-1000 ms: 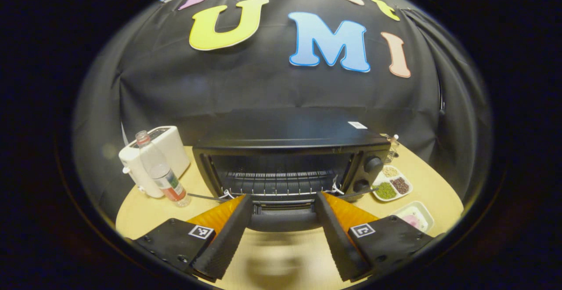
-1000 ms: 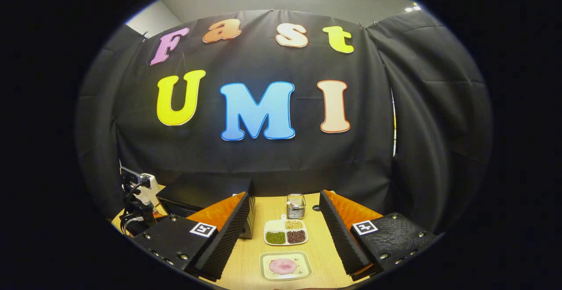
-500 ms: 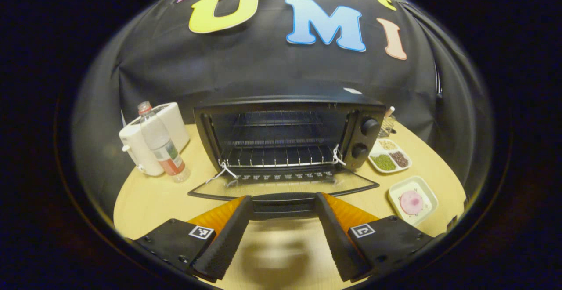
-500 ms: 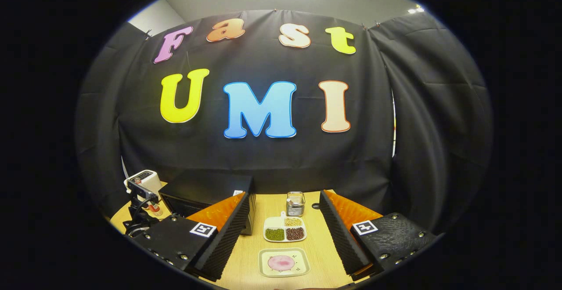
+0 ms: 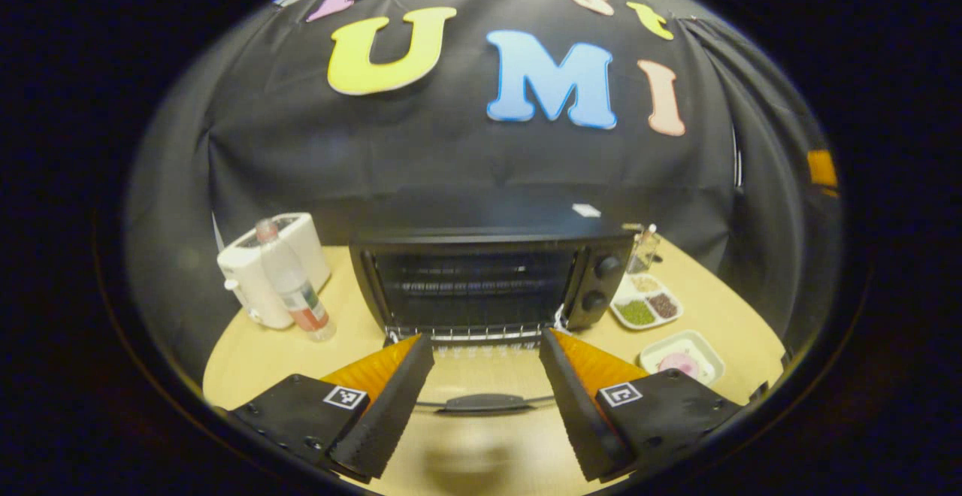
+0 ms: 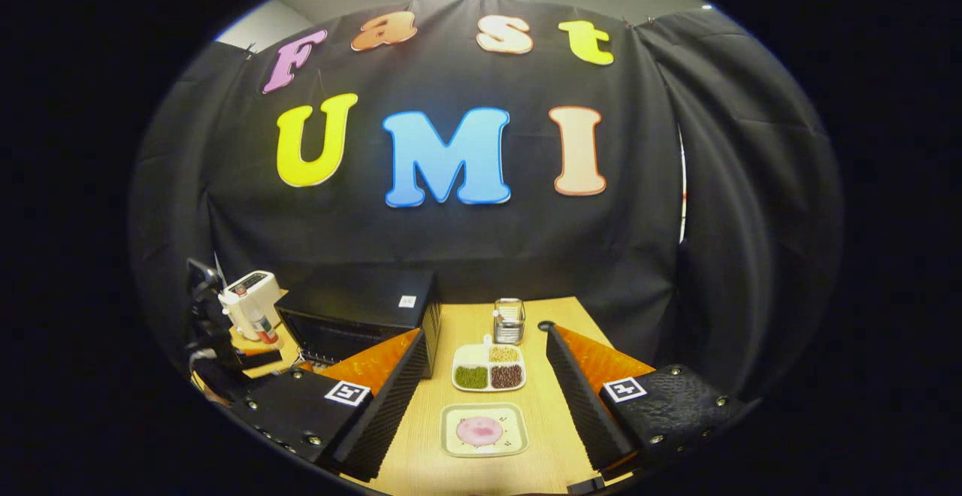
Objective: Open the electric oven with the left hand, put the food in, and close the electric oven.
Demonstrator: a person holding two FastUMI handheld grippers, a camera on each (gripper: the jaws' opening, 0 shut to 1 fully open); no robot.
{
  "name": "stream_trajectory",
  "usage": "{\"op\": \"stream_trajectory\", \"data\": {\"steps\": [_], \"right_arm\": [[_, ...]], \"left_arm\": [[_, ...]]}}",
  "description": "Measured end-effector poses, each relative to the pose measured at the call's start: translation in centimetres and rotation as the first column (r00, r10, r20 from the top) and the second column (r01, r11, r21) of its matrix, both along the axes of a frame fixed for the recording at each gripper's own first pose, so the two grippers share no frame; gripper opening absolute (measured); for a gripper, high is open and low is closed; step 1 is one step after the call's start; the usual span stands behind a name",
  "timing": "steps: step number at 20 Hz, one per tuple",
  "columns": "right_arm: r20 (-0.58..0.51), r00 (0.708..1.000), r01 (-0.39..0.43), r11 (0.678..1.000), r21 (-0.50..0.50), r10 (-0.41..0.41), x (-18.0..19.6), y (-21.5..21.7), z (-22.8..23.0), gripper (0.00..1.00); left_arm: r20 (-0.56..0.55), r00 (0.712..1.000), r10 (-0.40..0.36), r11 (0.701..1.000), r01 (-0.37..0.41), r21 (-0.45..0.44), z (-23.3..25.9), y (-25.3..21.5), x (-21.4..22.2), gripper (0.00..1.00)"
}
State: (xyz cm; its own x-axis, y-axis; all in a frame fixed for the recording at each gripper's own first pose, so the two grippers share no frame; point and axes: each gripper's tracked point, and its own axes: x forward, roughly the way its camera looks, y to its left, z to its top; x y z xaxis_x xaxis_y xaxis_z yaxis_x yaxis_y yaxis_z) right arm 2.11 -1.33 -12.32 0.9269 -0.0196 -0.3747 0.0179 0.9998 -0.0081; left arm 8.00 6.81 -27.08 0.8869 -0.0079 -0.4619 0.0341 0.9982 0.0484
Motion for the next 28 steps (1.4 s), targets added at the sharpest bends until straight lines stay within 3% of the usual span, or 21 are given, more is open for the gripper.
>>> {"op": "stream_trajectory", "data": {"steps": [5,8,9,10,12,16,23,28], "right_arm": [[-0.231,0.972,-0.026,0.994,0.108,0.051,-0.3,-1.2,-6.8,0.97],[-0.356,0.932,-0.008,0.988,0.153,0.063,-0.5,-2.9,-10.2,0.97],[-0.391,0.918,0.005,0.983,0.182,0.067,-0.5,-3.2,-11.2,0.92],[-0.426,0.903,0.027,0.978,0.208,0.066,-0.5,-3.6,-12.3,0.97],[-0.486,0.871,0.062,0.968,0.245,0.067,0.1,-4.0,-14.8,0.97],[-0.592,0.804,0.08,0.978,0.195,0.052,0.7,-6.0,-19.2,0.99],[-0.729,0.685,0.096,0.991,0.09,0.0,2.4,-7.8,-25.4,0.99],[-0.792,0.607,0.064,0.998,-0.026,-0.06,3.2,-9.5,-28.9,0.99]], "left_arm": [[0.241,0.97,0.003,0.999,0.005,-0.034,12.6,-1.4,-0.2,0.97],[0.351,0.936,0.017,0.998,0.006,-0.064,18.8,-1.6,-1.4,0.94],[0.371,0.928,0.022,0.997,0.008,-0.078,20.0,-1.7,-1.9,0.94],[0.391,0.92,0.028,0.996,0.008,-0.09,21.4,-1.7,-2.4,0.95],[0.422,0.906,0.041,0.994,0.004,-0.105,23.6,-1.1,-3.3,0.96],[0.453,0.889,0.069,0.995,-0.027,-0.099,25.4,0.5,-4.7,0.97],[0.41,0.898,0.16,0.986,-0.122,-0.117,23.6,3.8,-6.8,0.97],[0.387,0.896,0.217,0.975,-0.184,-0.122,23.0,6.6,-8.5,0.97]]}}
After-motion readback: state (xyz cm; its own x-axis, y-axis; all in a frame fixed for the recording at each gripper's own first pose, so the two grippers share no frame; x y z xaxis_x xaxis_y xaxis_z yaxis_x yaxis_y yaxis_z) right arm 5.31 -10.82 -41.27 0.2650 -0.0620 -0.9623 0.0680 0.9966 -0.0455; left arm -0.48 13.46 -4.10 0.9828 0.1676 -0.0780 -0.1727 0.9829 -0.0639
